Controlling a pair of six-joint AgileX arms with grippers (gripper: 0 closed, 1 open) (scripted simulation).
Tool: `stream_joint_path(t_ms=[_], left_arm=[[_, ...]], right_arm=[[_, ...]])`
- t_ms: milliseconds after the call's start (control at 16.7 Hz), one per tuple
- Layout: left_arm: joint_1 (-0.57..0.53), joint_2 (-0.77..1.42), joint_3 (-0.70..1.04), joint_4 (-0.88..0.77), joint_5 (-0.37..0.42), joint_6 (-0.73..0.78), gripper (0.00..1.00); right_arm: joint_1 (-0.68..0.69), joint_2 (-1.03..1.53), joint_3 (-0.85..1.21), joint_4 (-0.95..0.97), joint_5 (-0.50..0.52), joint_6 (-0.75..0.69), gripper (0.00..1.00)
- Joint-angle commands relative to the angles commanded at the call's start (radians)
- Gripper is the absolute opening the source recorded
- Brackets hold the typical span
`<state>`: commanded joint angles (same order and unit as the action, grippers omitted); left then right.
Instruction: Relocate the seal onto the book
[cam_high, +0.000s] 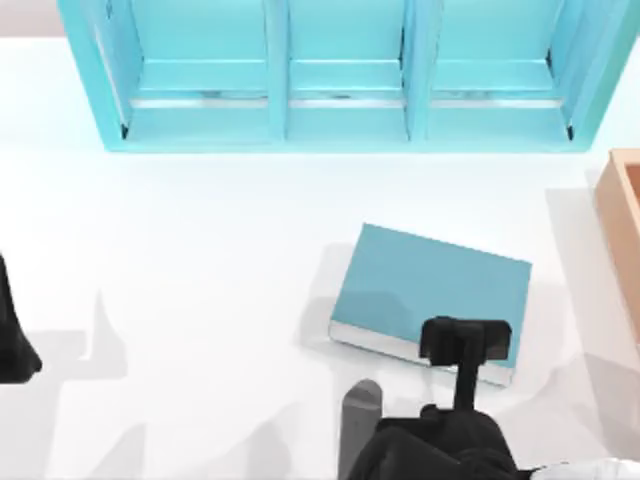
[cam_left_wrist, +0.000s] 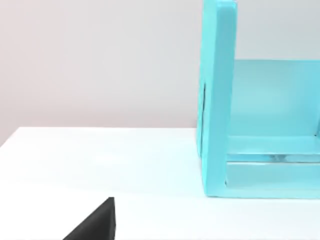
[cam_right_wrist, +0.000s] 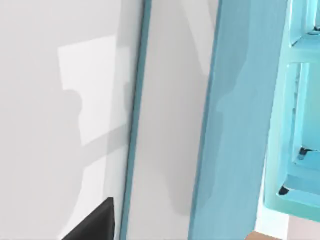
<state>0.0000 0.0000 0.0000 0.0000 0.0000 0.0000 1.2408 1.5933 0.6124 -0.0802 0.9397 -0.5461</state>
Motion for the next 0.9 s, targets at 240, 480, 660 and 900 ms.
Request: stream_joint_path(t_ms=[240, 480, 660, 900], left_arm=[[0.0, 0.0, 0.0, 0.0, 0.0, 0.0, 1.0], [0.0, 0.0, 0.0, 0.0, 0.0, 0.0, 1.0], [0.0, 0.0, 0.0, 0.0, 0.0, 0.0, 1.0], [0.0, 0.0, 0.0, 0.0, 0.0, 0.0, 1.0]], right_arm=[[-0.243, 0.066, 0.193, -0.235, -0.254, 0.088, 1.0], [-0.561, 0.125, 0.417, -0.503, -0.502, 0.169, 1.0], [-0.825, 0.159, 0.583, -0.705, -0.658, 0.214, 1.0], [-1.2, 0.202, 0.77, -0.948, -0.816, 0.251, 1.0]])
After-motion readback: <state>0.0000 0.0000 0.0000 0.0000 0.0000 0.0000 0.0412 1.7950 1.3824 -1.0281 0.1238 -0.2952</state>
